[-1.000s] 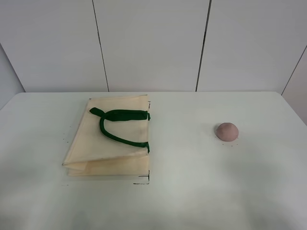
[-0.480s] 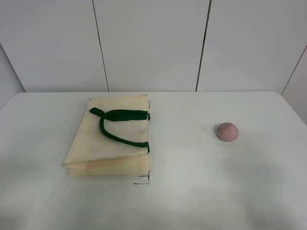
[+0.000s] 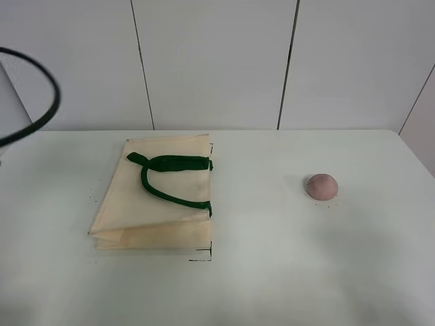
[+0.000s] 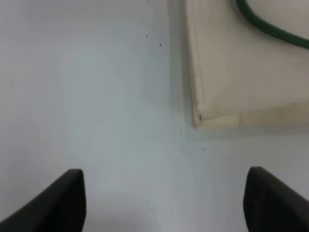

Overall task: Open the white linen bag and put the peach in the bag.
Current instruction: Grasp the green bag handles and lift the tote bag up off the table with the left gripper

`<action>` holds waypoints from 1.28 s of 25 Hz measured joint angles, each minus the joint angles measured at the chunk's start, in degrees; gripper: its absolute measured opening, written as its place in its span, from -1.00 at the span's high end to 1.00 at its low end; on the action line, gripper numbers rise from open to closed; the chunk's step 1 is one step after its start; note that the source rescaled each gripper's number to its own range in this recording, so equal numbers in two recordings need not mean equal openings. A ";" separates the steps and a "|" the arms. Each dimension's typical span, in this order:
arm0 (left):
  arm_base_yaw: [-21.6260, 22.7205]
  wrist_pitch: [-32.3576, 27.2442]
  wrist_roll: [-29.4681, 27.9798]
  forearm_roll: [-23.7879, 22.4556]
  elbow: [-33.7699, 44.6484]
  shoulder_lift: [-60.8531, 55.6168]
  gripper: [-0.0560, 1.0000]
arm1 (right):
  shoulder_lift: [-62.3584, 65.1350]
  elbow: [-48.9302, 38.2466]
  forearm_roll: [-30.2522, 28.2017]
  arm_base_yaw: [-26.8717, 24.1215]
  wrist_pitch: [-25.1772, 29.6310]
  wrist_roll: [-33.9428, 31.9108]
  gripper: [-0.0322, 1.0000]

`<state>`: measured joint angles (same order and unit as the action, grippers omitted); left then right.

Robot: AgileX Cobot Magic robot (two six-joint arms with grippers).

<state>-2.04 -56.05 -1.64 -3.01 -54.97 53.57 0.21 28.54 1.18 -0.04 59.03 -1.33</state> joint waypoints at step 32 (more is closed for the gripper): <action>-15.14 5.71 -16.48 0.58 -45.25 73.44 -1.00 | 0.00 0.00 0.00 0.00 0.00 0.00 -1.00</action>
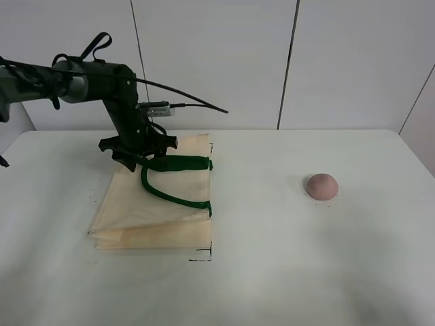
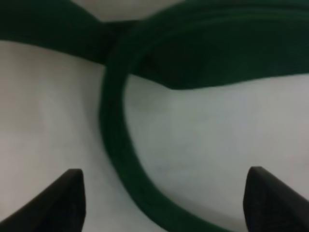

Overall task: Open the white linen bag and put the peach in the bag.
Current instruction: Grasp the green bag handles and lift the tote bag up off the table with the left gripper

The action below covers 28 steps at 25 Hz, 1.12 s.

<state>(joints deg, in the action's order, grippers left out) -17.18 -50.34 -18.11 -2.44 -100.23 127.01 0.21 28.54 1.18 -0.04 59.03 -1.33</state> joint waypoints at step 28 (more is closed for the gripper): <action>-0.20 1.77 -3.92 -2.74 -0.78 6.67 0.89 | 0.00 0.00 0.00 0.00 0.00 0.00 -1.00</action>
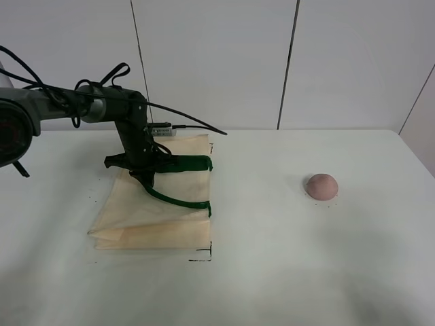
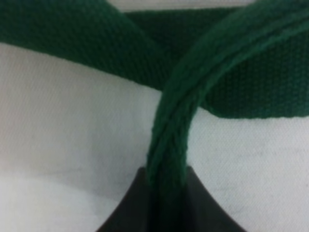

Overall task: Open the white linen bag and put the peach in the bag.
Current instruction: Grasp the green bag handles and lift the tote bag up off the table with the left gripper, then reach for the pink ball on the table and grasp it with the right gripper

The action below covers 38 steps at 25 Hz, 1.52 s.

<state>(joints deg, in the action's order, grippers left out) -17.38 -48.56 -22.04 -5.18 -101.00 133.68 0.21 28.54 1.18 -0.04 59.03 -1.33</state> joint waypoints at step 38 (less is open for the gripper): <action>-1.13 -18.58 14.35 1.55 -21.21 -27.00 0.89 | -54.75 17.95 0.39 0.00 -10.42 0.26 -1.00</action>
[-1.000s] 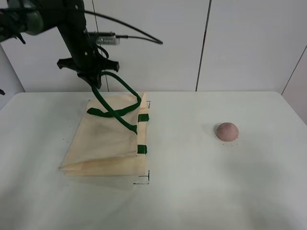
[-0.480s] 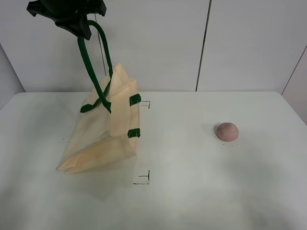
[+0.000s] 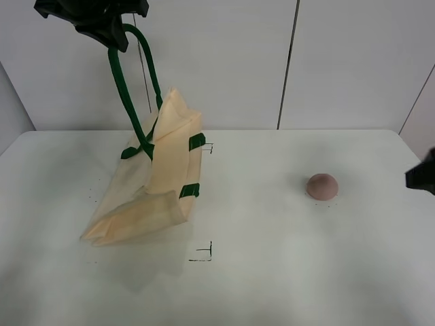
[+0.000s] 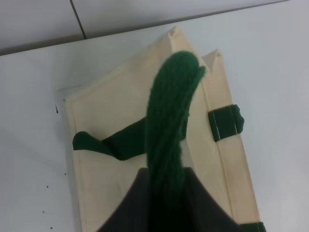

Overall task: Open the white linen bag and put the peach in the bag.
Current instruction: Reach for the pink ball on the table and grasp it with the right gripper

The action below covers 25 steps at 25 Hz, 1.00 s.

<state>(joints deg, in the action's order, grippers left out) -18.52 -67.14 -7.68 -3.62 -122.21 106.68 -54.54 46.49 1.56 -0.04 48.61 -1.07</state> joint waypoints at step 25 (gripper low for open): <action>0.00 0.00 0.04 0.23 0.00 0.00 0.89 | -66.39 33.88 -0.36 4.04 -6.15 2.76 -1.00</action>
<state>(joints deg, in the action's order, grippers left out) -18.52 -67.14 -7.64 -3.39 -122.21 106.68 -120.93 80.37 1.20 4.00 42.46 1.69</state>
